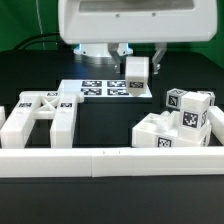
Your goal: Assemble chair
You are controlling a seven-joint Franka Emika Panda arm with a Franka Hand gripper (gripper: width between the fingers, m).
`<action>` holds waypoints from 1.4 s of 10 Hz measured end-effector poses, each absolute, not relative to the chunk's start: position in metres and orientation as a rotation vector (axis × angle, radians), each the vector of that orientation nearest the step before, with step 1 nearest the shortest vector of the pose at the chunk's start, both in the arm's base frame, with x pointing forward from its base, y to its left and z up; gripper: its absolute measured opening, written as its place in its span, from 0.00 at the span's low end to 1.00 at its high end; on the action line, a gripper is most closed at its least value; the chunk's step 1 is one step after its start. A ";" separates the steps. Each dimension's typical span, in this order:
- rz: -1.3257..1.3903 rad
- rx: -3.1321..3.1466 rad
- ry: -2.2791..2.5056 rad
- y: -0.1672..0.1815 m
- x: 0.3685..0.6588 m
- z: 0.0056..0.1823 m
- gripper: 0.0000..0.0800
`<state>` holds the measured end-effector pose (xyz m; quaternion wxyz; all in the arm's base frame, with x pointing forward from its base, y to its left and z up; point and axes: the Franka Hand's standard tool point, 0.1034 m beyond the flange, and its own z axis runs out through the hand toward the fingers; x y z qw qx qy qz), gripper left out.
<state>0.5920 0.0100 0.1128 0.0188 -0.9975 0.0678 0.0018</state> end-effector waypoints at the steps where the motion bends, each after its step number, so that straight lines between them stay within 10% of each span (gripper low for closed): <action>1: -0.128 -3.098 0.231 0.008 0.597 0.111 0.36; 6: -0.788 -3.036 0.354 -0.005 0.598 0.109 0.36; 14: -0.911 -3.032 0.310 0.027 0.594 0.090 0.36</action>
Offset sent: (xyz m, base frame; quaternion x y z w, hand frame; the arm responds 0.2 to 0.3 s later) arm -0.0112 0.0040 -0.0065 0.0395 0.2056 0.0151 0.9777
